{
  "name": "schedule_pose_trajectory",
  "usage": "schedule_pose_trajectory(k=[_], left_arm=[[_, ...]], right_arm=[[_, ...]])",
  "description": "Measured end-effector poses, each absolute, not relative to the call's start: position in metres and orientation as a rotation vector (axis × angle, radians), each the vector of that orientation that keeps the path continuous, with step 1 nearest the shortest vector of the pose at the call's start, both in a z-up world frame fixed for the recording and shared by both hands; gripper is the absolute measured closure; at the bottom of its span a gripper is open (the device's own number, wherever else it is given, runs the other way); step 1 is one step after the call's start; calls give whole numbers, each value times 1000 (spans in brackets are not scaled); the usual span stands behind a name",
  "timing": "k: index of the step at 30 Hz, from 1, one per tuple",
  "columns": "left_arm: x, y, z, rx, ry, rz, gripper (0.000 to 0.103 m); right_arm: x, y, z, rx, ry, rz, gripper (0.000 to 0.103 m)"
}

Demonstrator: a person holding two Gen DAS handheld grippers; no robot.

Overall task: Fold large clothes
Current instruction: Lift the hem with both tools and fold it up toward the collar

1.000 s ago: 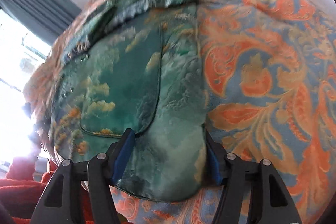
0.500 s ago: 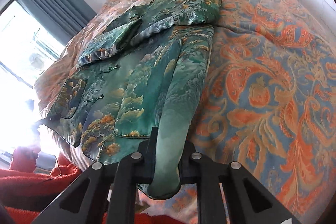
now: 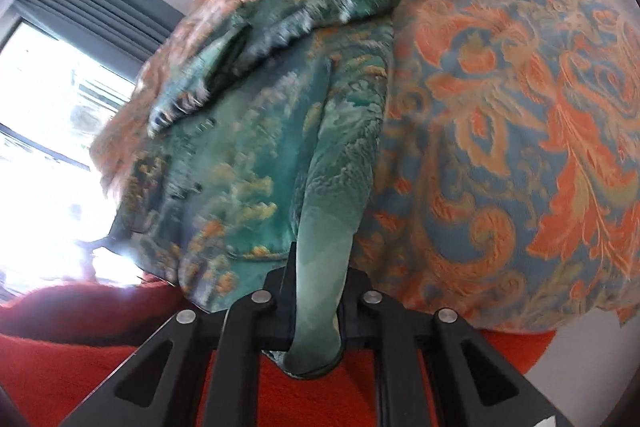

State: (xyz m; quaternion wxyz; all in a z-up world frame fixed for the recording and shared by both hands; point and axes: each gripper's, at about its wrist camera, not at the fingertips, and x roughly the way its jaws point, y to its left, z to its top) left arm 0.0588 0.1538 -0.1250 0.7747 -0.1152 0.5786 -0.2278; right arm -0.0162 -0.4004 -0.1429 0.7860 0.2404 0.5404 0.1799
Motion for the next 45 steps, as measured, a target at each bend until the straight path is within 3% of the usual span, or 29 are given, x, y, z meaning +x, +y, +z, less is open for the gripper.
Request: schedule_pose_trajectory(k=[8, 13, 23, 28, 34, 39, 45], left_arm=[[150, 152, -62, -275, 1090, -498, 90], [152, 152, -55, -283, 1051, -475, 90], [50, 172, -84, -343, 1114, -446, 91], [5, 185, -120, -468, 1169, -397, 93], [-20, 193, -120, -483, 1189, -391, 93], [2, 199, -82, -524, 1107, -458, 94], [104, 196, -40, -506, 985, -497, 94]], right_arm=[[68, -405, -72, 590, 1006, 498, 90], [124, -412, -50, 590, 946, 457, 90], [47, -414, -58, 608, 971, 474, 90], [-19, -416, -88, 670, 1048, 413, 92], [-65, -416, -115, 738, 1099, 393, 93], [-79, -412, -96, 764, 1066, 440, 93], [-8, -427, -48, 790, 921, 504, 93]])
